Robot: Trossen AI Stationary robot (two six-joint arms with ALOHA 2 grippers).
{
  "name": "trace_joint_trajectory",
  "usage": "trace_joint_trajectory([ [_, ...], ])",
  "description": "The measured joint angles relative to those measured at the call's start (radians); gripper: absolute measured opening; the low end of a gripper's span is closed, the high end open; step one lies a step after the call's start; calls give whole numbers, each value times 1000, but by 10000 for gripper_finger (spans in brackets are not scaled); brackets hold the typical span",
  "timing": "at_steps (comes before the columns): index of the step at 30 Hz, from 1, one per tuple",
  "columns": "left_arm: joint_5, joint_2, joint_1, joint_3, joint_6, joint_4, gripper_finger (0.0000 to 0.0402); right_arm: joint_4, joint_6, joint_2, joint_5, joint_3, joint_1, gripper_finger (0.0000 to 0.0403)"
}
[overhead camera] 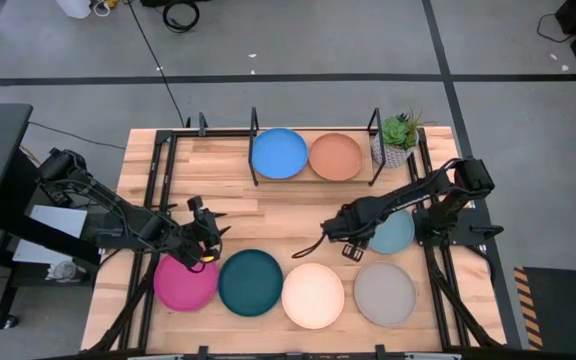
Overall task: Place and stack plates onto a shelf
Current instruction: Stack the light blue plate on top of the brown plate on the shelf
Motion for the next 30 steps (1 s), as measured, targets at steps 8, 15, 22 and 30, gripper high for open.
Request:
trace_joint_trajectory([
  [8, 0, 0, 0, 0, 34, 3, 180, 48, 82, 0, -57, -79, 10, 150],
  [15, -1, 0, 0, 0, 104, 50, 180, 81, 72, 0, -54, -94, 10, 81],
  [22, -1, 0, 0, 0, 141, 82, 180, 93, 2, 0, -61, -89, 10, 12],
  [30, 0, 0, 0, 0, 130, 82, 180, 97, -184, 1, -74, 19, 46, 25],
])
